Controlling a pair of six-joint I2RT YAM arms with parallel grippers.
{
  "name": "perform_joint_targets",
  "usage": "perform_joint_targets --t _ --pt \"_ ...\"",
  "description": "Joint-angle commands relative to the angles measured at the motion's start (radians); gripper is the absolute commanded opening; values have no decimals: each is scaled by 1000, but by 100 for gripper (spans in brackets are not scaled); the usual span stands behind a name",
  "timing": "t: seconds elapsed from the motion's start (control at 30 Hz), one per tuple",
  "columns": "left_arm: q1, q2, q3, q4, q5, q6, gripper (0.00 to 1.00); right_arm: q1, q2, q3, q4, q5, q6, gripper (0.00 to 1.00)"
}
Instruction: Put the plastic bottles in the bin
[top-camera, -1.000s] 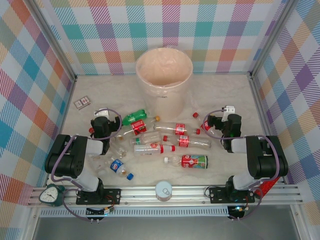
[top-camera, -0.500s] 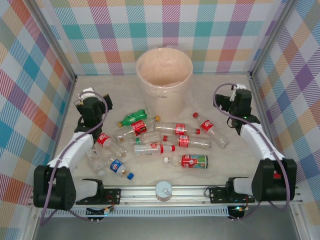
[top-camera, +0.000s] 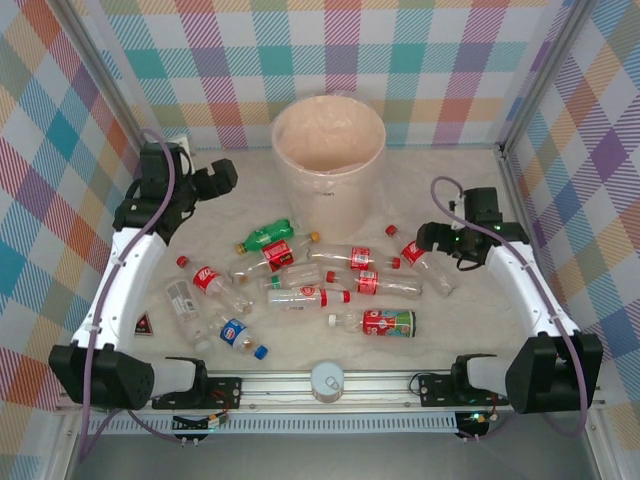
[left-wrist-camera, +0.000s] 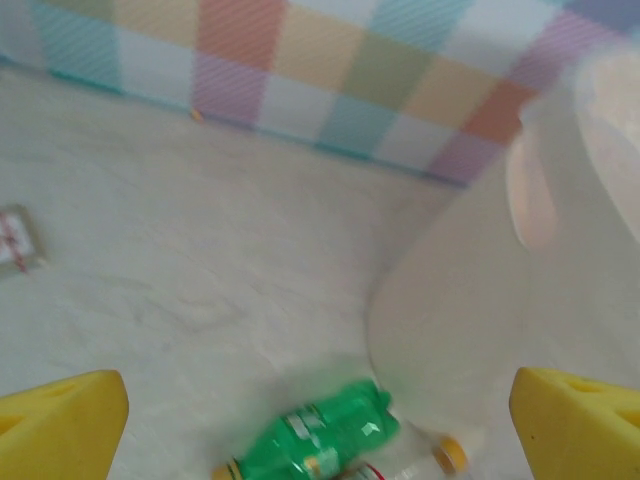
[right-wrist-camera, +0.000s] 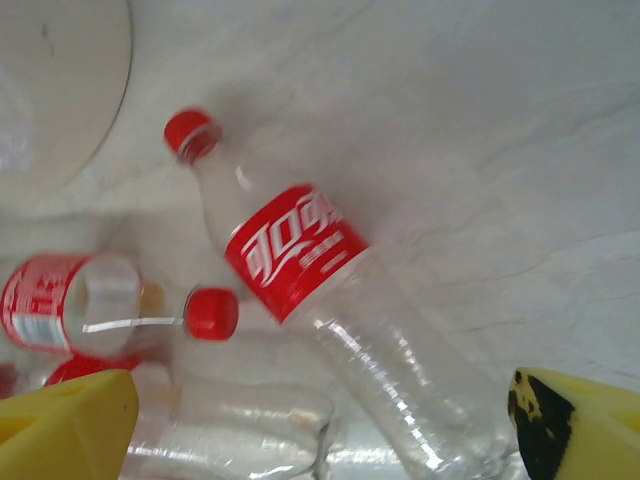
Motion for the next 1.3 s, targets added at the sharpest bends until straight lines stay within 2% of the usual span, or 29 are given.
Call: perform_joint_targets --t 0.0,0.1,0.2,0.43,0.53,0.63,0.77,0.9,1.03,1.27 --pt "8 38 68 -115 237 -52 96 41 94 8 -75 4 -63 95" --pt "6 59 75 -23 337 -157 94 56 189 32 -68 32 -70 95" --pt "2 83 95 35 362 -225 91 63 270 63 -44 54 -63 92" --pt "-44 190 152 128 455 -276 89 85 437 154 -11 88 -67 90" --pt "-73 228 170 146 455 -283 88 88 479 177 0 85 -74 90" --pt "-78 260 174 168 430 -315 88 87 507 192 0 85 -83 89" --pt "-88 309 185 224 455 -369 88 87 519 187 4 112 -87 84" --pt "-103 350 224 200 447 -365 88 87 534 182 8 121 -86 80" --pt "-119 380 244 173 436 -341 87 87 555 182 23 126 -82 72" --pt "-130 387 238 163 439 -312 87 84 506 194 14 139 -58 60"
